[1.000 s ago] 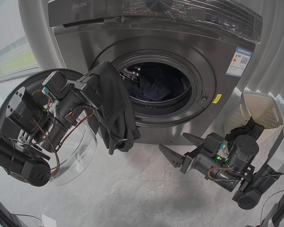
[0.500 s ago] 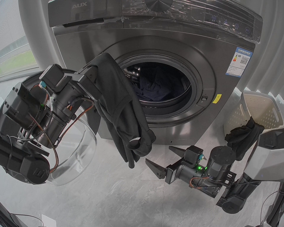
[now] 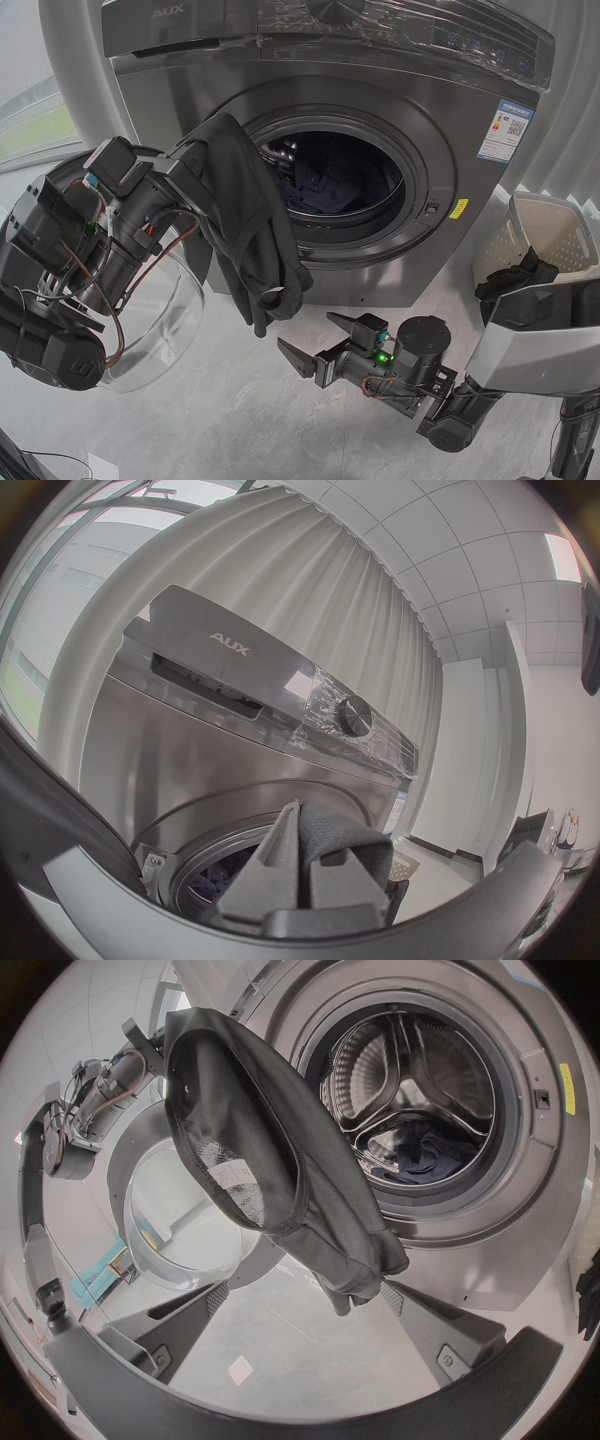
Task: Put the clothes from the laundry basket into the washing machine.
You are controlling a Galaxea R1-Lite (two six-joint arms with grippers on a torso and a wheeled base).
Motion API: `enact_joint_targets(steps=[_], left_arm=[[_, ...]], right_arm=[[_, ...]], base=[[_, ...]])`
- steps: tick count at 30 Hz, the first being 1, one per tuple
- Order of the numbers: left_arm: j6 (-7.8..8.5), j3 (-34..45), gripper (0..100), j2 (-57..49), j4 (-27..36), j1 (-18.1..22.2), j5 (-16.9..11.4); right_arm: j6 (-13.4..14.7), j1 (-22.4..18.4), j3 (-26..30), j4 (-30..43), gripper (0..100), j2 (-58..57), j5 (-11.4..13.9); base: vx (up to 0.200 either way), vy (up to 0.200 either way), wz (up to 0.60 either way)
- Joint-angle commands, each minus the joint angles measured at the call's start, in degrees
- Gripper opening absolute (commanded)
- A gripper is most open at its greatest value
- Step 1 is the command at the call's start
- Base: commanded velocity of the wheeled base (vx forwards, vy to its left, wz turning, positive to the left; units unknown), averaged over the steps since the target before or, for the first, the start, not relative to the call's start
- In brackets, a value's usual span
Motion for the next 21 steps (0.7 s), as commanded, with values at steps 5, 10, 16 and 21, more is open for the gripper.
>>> enact_joint_targets(steps=[5, 10, 16, 21], left_arm=[[-0.04, 0.0, 0, 0.0, 0.0, -0.4, -0.1], [0.05, 0.0, 0, 0.0, 0.0, -0.4, -0.1], [-0.04, -0.1, 0, -0.1, -0.1, -0.4, -0.1], [-0.04, 0.0, 0, -0.1, -0.1, -0.4, -0.1]], right_arm=[[-0.8, -0.4, -7.8, 0.0, 100, 7.2, 0.0], [-1.3, -0.9, -11.3, 0.0, 100, 9.5, 0.1], [-2.7, -4.3, -17.2, 0.1, 100, 11.6, 0.6], [-2.8, -6.9, -21.6, 0.0, 0, 13.1, 1.4]], base=[[0.0, 0.0, 0.0], [0.0, 0.0, 0.0], [0.0, 0.0, 0.0], [0.0, 0.0, 0.0]])
